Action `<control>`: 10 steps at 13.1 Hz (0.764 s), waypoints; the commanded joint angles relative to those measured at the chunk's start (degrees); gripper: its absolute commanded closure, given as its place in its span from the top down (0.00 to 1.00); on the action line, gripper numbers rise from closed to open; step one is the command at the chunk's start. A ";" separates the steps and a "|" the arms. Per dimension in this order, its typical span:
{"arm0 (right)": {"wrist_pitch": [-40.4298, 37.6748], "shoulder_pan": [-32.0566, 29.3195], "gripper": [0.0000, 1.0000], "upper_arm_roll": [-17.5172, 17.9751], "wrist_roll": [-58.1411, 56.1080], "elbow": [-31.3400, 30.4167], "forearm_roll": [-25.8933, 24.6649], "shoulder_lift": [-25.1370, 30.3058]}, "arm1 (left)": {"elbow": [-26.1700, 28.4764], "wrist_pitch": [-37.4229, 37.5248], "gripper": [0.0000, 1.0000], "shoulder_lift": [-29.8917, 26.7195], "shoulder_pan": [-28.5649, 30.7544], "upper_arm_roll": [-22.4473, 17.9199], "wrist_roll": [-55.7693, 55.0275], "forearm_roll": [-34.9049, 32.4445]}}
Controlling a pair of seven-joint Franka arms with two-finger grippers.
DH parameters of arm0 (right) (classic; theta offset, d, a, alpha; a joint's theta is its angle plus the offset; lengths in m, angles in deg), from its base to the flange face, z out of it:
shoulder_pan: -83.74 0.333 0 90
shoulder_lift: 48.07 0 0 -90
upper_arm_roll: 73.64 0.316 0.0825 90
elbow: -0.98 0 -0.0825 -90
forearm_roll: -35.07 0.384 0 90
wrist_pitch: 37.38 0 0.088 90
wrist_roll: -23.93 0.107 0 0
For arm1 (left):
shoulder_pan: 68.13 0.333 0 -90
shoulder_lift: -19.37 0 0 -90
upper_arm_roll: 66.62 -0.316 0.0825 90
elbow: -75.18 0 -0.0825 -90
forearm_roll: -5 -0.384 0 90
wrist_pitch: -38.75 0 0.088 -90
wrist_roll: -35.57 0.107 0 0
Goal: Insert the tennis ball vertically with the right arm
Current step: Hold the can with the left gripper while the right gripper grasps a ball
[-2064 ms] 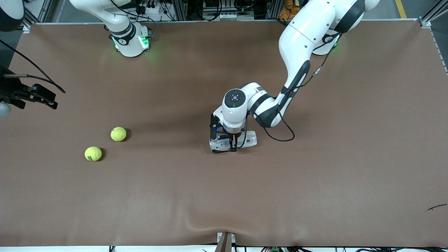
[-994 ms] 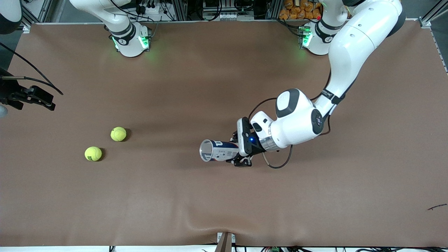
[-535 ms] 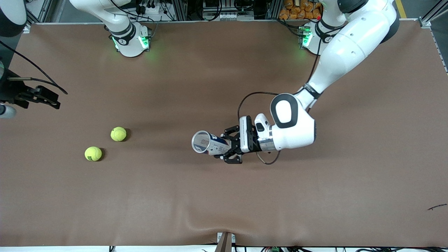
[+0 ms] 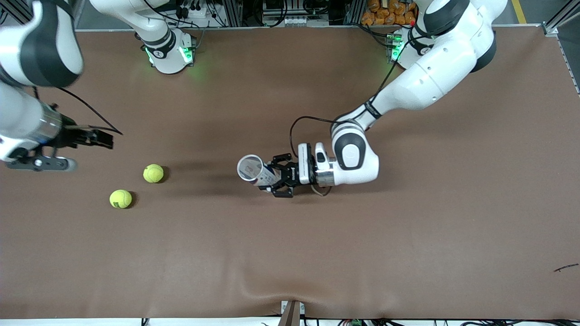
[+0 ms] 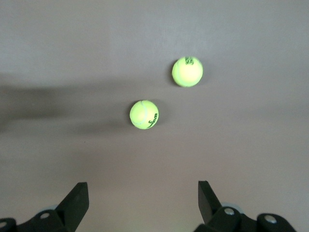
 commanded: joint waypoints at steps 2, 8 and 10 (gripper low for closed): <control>14.37 0.11 1.00 -0.07 5.62 -10.72 1.44 -3.18 | -1.22 3.40 0.71 3.13 -0.55 0.37 6.96 3.36; 32.14 -0.25 1.00 -0.07 5.80 -16.71 4.69 -13.99 | -2.54 8.34 0.71 7.80 -1.78 0.11 13.30 6.42; 36.37 -0.69 1.00 -0.07 6.14 -16.80 5.04 -18.12 | -2.54 10.53 0.71 8.76 -2.39 -0.86 13.74 6.79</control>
